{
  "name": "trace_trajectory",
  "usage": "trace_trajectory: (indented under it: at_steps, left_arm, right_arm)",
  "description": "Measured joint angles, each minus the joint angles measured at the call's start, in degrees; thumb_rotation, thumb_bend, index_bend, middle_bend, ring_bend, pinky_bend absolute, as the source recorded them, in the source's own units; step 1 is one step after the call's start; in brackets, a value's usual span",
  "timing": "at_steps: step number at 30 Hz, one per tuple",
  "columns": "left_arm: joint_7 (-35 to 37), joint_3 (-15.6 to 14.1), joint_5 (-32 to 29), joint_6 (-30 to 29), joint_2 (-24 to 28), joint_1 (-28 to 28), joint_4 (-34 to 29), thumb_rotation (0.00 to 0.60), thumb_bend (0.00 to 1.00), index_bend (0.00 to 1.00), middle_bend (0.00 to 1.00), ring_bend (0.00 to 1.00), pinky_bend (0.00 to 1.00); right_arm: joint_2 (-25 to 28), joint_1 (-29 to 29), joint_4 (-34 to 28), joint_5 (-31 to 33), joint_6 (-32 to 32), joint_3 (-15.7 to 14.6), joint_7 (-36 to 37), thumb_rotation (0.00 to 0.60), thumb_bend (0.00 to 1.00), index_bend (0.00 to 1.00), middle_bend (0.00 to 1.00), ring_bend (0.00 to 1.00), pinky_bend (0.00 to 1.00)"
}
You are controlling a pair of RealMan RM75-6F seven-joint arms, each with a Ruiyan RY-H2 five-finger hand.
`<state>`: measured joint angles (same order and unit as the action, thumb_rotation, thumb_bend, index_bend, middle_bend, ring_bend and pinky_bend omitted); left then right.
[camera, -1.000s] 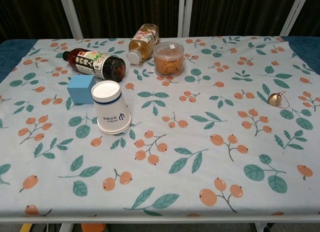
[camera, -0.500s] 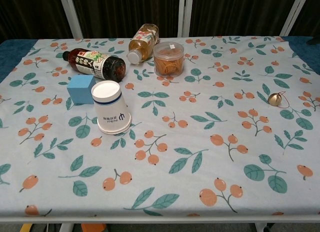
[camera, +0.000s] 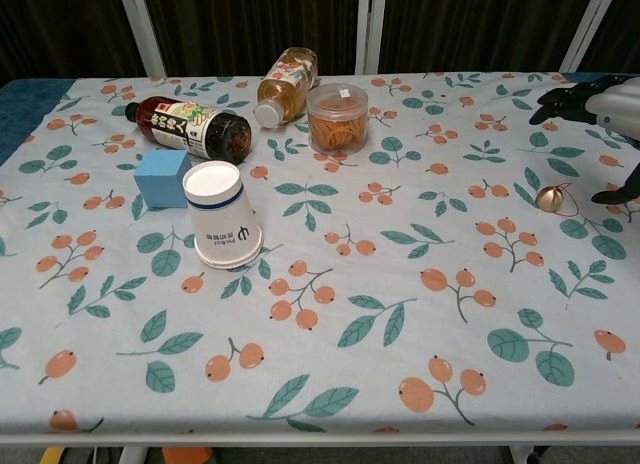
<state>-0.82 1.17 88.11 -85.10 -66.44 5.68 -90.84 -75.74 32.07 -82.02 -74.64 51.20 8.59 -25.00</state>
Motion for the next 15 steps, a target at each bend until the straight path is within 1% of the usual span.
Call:
trace_trajectory:
  at_steps: [6,8,13,15]
  left_arm:
    - [0.0,-0.1,-0.4,0.3,-0.1,-0.1,0.1,0.600,0.00,0.04,0.05,0.00,0.05]
    - [0.1,-0.1,-0.4,0.3,-0.1,-0.1,0.2,0.600,0.00,0.04,0.05,0.00,0.05]
    - [0.3,0.0,-0.5,0.2,-0.3,-0.1,0.4,0.600,0.00,0.04,0.05,0.00,0.05]
    - [0.2,0.0,-0.5,0.3,-0.3,-0.1,0.5,0.600,0.00,0.04,0.05,0.00,0.05]
  right_arm:
    - [-1.2,2.2,1.2,2.1,-2.0,-0.2,-1.7,0.600,0.11,0.23,0.00,0.00,0.00]
    - [-1.6,2.6,1.5,2.6,-2.1,-0.4,-2.0,0.600,0.11,0.24,0.00,0.00,0.00]
    - [-2.1,3.3,1.7,3.0,-1.9,-0.8,-1.9,0.600,0.11,0.32,0.00,0.00,0.00]
    - [-2.1,3.4,1.8,3.2,-1.8,-1.0,-1.8,0.600,0.12,0.33,0.00,0.00,0.00]
